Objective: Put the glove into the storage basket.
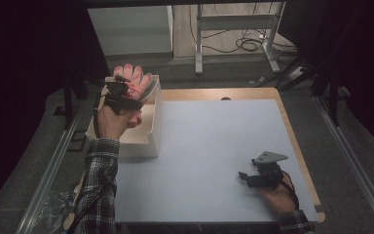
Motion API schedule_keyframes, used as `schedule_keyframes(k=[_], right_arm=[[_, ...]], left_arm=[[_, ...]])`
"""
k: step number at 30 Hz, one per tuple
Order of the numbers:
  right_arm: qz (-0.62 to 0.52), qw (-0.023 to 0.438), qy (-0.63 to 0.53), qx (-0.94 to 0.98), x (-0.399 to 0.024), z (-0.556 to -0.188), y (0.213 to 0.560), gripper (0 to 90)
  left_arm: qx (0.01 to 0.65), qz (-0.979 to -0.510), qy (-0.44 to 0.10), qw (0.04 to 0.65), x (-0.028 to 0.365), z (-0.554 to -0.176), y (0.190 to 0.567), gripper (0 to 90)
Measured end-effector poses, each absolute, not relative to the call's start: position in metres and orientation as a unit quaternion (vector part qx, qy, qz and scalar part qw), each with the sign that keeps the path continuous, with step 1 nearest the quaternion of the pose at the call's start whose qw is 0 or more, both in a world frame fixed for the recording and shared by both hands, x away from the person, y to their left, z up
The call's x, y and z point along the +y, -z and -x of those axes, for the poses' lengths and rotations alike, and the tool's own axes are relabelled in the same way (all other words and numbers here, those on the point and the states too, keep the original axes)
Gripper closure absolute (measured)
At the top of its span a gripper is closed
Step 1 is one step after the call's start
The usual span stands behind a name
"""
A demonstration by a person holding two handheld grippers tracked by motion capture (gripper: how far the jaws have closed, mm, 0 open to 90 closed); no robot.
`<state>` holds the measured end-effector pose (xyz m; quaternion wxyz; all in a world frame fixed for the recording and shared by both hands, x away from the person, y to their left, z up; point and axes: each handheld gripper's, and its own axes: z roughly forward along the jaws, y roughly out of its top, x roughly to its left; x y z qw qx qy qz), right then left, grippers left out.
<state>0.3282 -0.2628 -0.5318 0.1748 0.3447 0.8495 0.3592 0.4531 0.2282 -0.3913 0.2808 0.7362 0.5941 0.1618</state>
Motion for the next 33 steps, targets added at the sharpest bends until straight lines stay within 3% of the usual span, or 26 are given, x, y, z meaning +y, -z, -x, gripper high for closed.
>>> schedule_keyframes(k=[15, 33], right_arm=[[-0.345, 0.175, -0.359, 0.849, -0.263, -0.328, 0.532, 24.4], [-0.345, 0.175, -0.359, 0.849, -0.263, -0.328, 0.532, 24.4]], left_arm=[[0.624, -0.72, -0.164, 0.255, 0.226, -0.477, 0.449, 48.0], [0.633, -0.735, -0.142, 0.198, 0.208, -0.502, 0.483, 42.1]])
